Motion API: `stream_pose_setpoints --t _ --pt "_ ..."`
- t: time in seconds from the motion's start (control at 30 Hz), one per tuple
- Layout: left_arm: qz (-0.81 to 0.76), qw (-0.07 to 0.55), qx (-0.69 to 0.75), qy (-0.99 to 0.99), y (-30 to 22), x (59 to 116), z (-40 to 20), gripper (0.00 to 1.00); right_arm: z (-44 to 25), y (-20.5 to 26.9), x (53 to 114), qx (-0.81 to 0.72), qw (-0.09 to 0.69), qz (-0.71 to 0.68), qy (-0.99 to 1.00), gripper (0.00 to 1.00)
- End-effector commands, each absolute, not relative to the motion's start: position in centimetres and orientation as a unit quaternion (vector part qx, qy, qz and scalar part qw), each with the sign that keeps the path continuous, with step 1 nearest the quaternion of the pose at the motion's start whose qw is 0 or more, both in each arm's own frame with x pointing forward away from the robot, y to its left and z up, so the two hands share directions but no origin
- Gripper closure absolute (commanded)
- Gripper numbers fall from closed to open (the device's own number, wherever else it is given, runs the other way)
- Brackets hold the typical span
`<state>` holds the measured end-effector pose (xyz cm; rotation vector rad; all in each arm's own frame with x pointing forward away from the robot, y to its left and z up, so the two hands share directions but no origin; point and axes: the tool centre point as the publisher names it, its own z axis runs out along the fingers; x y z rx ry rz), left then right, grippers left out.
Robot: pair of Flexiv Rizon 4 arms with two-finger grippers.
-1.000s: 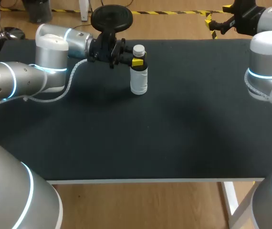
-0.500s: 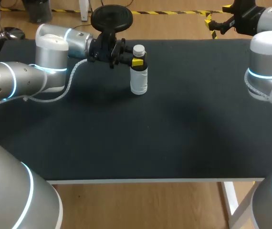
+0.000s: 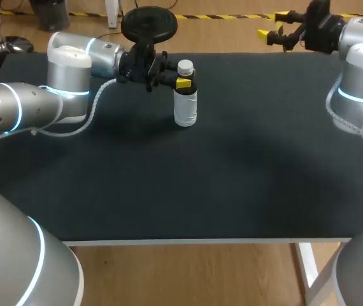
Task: Unscrew the bottle cap
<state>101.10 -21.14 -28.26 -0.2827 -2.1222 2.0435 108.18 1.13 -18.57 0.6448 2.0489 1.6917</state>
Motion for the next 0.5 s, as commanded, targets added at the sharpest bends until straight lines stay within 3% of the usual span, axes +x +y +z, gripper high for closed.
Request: stream_pose_setpoints --t 0.03,0.5 --pt "0.687 0.091 -0.095 -0.715 -21.2 101.1 -28.2 1.0 -19.2 2.9 107.3 0.221 0.208 0.625 0.719 0.0" --pt "0.687 0.091 -0.095 -0.715 -21.2 101.1 -28.2 1.0 -19.5 8.7 104.2 0.183 0.155 0.644 0.727 0.0"
